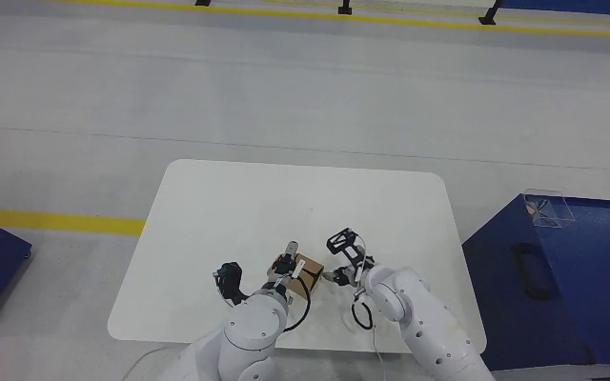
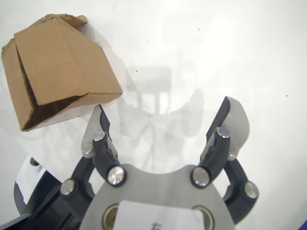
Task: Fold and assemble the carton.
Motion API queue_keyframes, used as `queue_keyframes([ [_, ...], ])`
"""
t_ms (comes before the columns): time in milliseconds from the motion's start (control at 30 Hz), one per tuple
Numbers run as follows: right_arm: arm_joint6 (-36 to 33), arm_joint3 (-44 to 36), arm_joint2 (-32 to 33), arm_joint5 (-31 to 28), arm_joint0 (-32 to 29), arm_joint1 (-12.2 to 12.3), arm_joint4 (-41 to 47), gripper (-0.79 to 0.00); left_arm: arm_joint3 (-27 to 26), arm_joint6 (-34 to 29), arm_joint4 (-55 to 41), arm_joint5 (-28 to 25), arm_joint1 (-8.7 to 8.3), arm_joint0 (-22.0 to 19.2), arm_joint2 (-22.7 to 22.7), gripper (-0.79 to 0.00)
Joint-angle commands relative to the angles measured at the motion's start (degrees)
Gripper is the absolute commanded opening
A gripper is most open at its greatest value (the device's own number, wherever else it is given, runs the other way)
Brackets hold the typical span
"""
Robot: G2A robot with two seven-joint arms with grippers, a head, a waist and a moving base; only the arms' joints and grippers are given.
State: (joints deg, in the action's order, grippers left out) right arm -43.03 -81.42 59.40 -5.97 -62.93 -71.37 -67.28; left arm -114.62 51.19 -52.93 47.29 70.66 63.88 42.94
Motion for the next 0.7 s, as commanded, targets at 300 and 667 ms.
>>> queue_keyframes([
  [300,5.53,7.04,-4.89,6.86,6.32,-2.93,2.83,0.000,0.00,0.00,0.00,0.00,0.00,0.00,0.00,0.000],
  [667,8.92,8.72,-2.78,11.07,7.77,-3.81,5.65,0.000,0.02,-0.25,0.19,-0.15,-0.01,0.07,0.02,0.000],
])
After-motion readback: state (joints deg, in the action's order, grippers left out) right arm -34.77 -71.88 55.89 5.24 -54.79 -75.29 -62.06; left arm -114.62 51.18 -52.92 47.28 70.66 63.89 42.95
